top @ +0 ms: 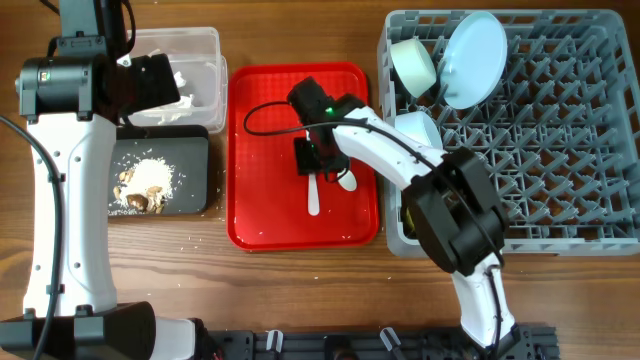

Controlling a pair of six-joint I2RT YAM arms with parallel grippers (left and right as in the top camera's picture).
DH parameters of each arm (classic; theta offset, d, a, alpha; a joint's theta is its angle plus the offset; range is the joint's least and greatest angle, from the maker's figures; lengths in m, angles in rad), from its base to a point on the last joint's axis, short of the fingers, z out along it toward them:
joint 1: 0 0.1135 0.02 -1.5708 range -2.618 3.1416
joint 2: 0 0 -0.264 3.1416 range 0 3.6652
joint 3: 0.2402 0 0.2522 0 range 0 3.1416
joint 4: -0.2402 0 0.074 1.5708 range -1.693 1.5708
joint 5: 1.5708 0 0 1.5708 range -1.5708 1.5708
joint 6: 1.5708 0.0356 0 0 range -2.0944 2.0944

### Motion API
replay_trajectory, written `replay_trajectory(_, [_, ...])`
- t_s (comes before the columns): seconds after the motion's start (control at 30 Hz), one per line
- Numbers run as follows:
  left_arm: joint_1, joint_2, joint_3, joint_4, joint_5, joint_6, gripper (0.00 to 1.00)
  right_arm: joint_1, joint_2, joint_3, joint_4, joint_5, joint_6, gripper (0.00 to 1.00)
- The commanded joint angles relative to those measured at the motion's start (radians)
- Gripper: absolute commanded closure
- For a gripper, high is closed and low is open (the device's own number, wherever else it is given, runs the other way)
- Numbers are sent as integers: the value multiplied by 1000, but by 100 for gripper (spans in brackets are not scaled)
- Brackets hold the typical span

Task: Sort waste into correct bins and load items into the dishwasher rack
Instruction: 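Grasp the white fork and carry it into the rack, then reach the right gripper back over the red tray to the white spoon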

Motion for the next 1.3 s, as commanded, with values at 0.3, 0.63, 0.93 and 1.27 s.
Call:
replay_trajectory(0.3, [5,2,6,0,-5,13,0,17,35,-4,6,-26,91,96])
replay_trajectory(0.63, [5,2,6,0,-5,13,0,-21,-128,92,-42,-35,-92,96])
replay_trajectory(0.93, [5,2,6,0,-5,13,0,-249,-559,105,-257,178,-254,96])
replay_trajectory(1.27, [5,2,6,0,-5,13,0,-525,-628,-139,-351,343,-359,96])
